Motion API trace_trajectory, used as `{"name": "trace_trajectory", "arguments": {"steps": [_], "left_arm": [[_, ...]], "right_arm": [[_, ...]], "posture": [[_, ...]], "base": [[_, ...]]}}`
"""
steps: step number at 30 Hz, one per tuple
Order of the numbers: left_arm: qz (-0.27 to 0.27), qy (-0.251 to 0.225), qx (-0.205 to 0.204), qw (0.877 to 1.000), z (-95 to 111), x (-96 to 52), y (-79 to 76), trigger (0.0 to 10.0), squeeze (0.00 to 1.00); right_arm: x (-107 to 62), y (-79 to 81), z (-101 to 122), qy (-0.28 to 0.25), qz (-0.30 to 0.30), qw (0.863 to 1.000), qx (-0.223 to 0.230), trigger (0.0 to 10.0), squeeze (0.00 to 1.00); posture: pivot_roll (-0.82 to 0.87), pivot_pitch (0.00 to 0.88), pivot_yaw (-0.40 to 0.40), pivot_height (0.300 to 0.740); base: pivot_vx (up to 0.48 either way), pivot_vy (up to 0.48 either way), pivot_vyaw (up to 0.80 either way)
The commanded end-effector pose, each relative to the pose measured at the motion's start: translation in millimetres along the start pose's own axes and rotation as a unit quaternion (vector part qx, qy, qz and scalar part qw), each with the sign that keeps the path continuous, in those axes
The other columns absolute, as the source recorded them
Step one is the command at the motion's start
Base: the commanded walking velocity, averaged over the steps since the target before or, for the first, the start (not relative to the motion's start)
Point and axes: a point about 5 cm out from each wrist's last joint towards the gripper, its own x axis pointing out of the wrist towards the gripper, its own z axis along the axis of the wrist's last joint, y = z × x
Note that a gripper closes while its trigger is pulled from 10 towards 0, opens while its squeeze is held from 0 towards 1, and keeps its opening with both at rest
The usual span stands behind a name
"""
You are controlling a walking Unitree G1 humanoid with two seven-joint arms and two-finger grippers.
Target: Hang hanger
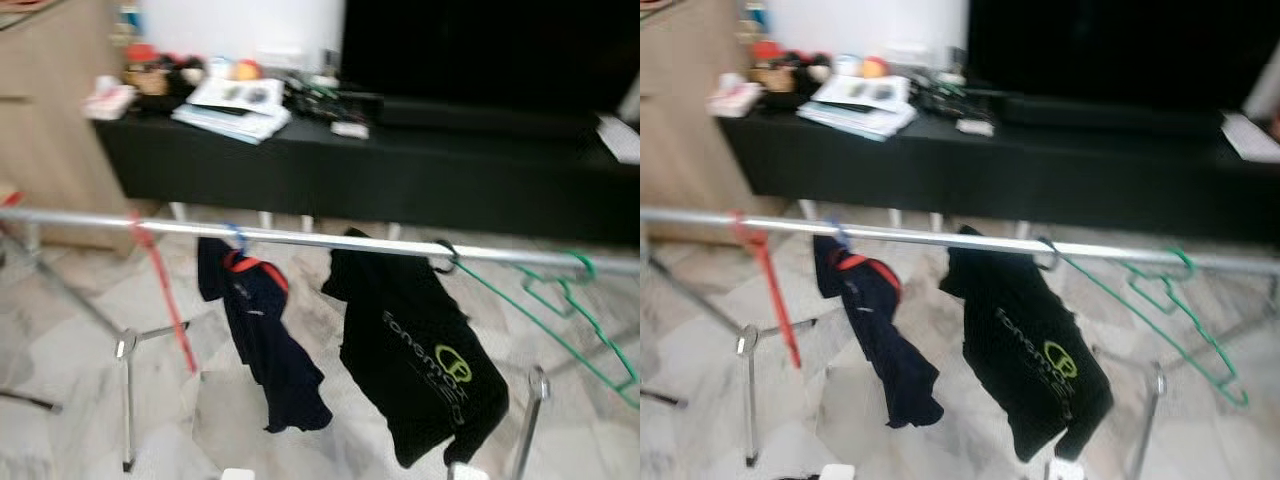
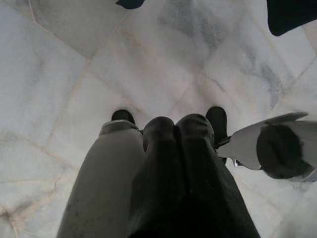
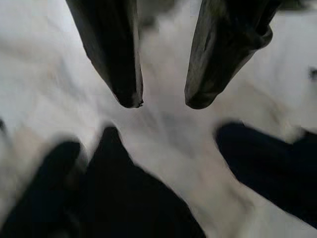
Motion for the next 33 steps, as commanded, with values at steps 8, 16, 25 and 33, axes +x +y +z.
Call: {"name": "trace_trajectory", "arguments": {"steps": [8, 16, 25, 33], "left_arm": [[-0.005, 0.048, -0.004, 0.999, -25, -5.1, 0.4, 10.0, 0.0], [-0.009, 0.055, 0.006, 0.998, -36, -8.5, -3.0, 10.0, 0.0], [-0.011, 0.055, 0.007, 0.998, -46, -12.3, -8.5, 10.0, 0.0], [-0.011, 0.053, 0.012, 0.998, -36, -8.4, -7.0, 10.0, 0.0]], "right_arm": [[7.6, 17.3, 141, -0.294, 0.047, 0.954, -0.03, 10.0, 0.0], [-8.1, 13.0, 183, -0.387, 0.014, 0.921, -0.036, 10.0, 0.0], [-3.9, 21.0, 219, -0.373, 0.028, 0.926, -0.042, 10.0, 1.0], [13.7, 16.2, 213, -0.283, 0.035, 0.957, -0.059, 10.0, 0.0]], "posture": [[-0.05, 0.092, -0.068, 0.74], [-0.05, 0.069, -0.06, 0.74], [-0.03, 0.089, -0.058, 0.74], [-0.02, 0.106, -0.046, 0.74]], "base": [[0.0, 0.0, 0.0], [0.0, 0.0, 0.0], [0.0, 0.0, 0.0], [0.0, 0.0, 0.0]]}}
